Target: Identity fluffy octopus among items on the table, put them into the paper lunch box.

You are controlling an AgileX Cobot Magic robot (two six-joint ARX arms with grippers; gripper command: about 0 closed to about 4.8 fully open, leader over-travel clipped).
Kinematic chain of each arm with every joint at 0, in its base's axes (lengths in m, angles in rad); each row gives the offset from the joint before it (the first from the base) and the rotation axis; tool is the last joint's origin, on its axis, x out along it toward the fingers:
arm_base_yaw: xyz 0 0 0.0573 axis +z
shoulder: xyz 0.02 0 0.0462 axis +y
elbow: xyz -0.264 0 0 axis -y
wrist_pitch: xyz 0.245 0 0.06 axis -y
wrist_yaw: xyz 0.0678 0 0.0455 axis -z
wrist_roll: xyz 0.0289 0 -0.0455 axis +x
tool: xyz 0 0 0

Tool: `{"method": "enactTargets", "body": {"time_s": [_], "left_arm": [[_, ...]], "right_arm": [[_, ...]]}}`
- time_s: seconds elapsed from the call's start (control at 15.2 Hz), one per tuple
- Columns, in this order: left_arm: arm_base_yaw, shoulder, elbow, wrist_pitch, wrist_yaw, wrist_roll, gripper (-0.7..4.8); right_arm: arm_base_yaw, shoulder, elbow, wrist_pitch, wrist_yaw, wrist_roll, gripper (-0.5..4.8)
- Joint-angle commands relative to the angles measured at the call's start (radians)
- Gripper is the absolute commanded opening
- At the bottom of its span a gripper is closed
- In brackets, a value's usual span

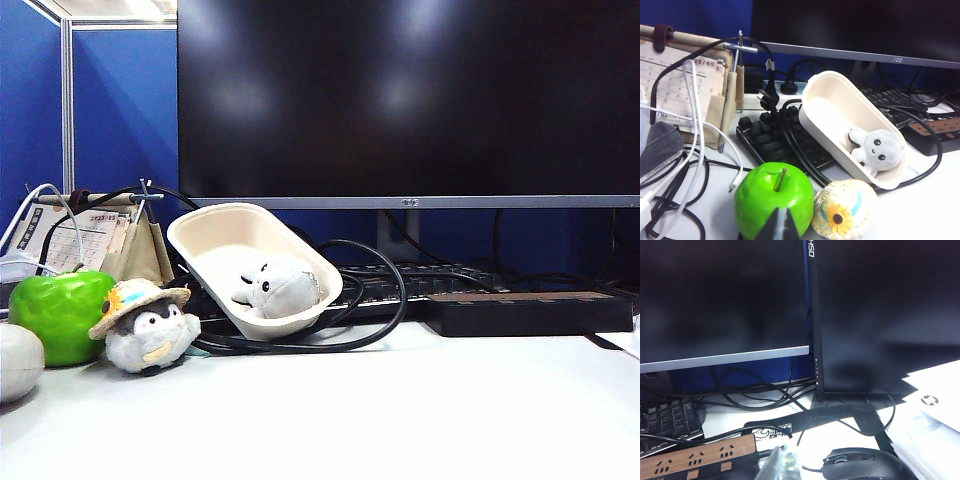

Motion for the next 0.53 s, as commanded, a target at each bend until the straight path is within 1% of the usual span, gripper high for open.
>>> {"method": "enactTargets", "body": {"time_s": [0.07, 0.39, 0.46, 0.53], "left_arm": [[0.0, -0.003, 0.0, 0.012, 0.0, 0.0, -0.03], [0.0, -0.003, 0.0, 0.012, 0.0, 0.0, -0.03], [0.0, -0.003, 0.0, 0.012, 0.0, 0.0, -0.03], [0.0, -0.003, 0.0, 0.012, 0.0, 0.0, -0.03]], "right_arm": [[0.0, -0.002, 0.006, 0.013, -0.023, 0.0, -0.01], [0.0, -0.002, 0.006, 0.017, -0.142, 0.0, -0.01], [0.0, -0.002, 0.006, 0.023, -0.177, 0.0, -0.01], [0.0, -0.002, 0.006, 0.023, -0.234, 0.0, -0.01]]}}
